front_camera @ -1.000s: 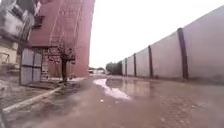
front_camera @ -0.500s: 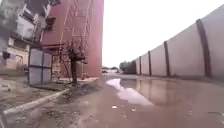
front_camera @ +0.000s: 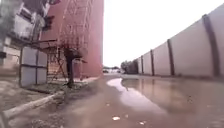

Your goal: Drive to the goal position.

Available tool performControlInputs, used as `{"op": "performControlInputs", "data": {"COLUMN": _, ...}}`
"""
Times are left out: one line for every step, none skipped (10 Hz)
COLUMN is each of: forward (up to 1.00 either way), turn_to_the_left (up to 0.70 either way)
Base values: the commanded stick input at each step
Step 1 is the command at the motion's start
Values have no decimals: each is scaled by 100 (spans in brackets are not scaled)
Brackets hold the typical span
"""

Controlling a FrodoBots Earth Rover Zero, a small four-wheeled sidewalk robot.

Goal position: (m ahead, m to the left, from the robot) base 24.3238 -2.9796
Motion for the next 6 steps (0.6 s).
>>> {"op": "performControlInputs", "data": {"forward": 85, "turn_to_the_left": 0}}
{"op": "performControlInputs", "data": {"forward": 85, "turn_to_the_left": 0}}
{"op": "performControlInputs", "data": {"forward": 85, "turn_to_the_left": 0}}
{"op": "performControlInputs", "data": {"forward": 85, "turn_to_the_left": 0}}
{"op": "performControlInputs", "data": {"forward": 85, "turn_to_the_left": 0}}
{"op": "performControlInputs", "data": {"forward": 85, "turn_to_the_left": 0}}
